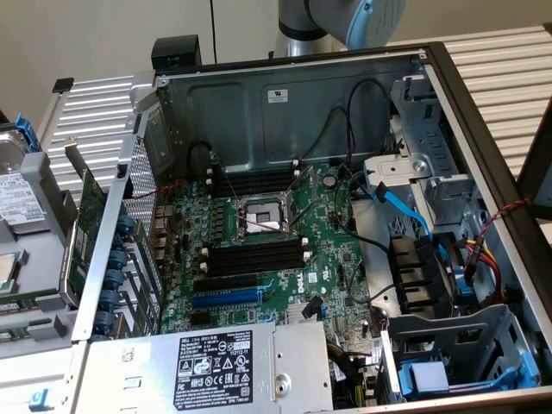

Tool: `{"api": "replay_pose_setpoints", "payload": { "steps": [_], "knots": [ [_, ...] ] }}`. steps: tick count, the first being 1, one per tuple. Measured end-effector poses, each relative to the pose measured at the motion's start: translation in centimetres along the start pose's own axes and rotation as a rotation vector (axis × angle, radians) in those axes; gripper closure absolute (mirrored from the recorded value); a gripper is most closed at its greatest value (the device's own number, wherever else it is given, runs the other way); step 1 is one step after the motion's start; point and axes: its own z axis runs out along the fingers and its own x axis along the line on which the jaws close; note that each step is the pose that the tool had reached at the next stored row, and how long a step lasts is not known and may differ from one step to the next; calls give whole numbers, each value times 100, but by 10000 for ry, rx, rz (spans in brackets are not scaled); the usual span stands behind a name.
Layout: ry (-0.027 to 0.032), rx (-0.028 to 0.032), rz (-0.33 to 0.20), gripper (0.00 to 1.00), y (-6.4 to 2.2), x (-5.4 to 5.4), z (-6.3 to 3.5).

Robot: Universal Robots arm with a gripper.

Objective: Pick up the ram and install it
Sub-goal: 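Pick up the ram and move it above insertion slot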

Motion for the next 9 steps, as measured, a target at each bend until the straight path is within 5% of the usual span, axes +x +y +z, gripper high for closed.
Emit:
{"api": "replay_pose_setpoints", "payload": {
  "steps": [9],
  "knots": [
    [16,136,-1618,89,0,0,0]
  ]
}}
